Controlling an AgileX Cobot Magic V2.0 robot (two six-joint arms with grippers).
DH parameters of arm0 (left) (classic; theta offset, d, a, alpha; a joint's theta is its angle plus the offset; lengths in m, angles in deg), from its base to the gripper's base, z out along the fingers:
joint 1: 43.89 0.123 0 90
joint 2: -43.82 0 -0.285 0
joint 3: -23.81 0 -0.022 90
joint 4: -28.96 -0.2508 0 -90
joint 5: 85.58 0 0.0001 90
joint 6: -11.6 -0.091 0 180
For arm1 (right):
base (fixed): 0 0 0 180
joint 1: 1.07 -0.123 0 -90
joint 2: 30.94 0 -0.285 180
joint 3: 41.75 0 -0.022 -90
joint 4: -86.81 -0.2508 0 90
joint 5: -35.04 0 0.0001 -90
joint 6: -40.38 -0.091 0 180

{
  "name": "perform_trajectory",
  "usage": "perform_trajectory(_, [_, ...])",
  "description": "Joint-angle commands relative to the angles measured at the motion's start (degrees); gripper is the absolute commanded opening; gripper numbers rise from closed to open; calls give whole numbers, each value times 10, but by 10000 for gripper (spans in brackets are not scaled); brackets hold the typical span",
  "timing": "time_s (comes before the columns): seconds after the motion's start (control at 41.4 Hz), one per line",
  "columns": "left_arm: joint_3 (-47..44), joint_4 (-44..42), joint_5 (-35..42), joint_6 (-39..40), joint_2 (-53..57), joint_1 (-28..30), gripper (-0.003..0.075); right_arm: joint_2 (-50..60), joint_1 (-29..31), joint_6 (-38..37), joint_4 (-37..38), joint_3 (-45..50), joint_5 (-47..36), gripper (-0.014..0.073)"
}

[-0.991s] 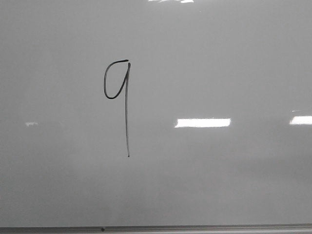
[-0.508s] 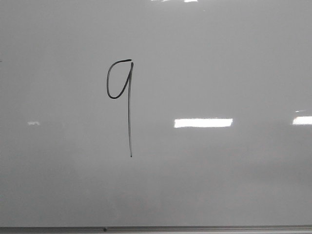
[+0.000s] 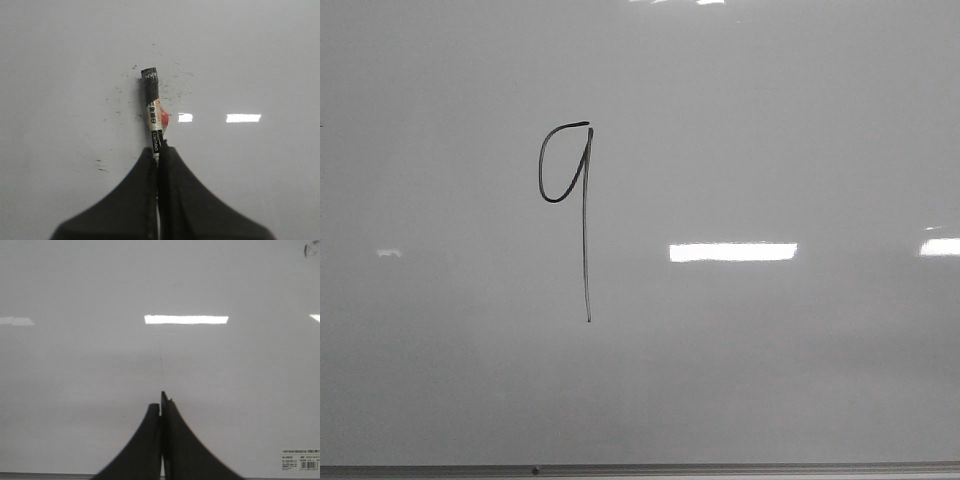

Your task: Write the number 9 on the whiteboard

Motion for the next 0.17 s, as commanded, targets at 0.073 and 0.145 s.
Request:
perform_trajectory(0.073, [-1,0,48,5,11,1,-19,11,3,-1,5,-2,-40,-71])
perform_trajectory(0.145, [-1,0,48,5,11,1,-19,11,3,-1,5,-2,-40,-71])
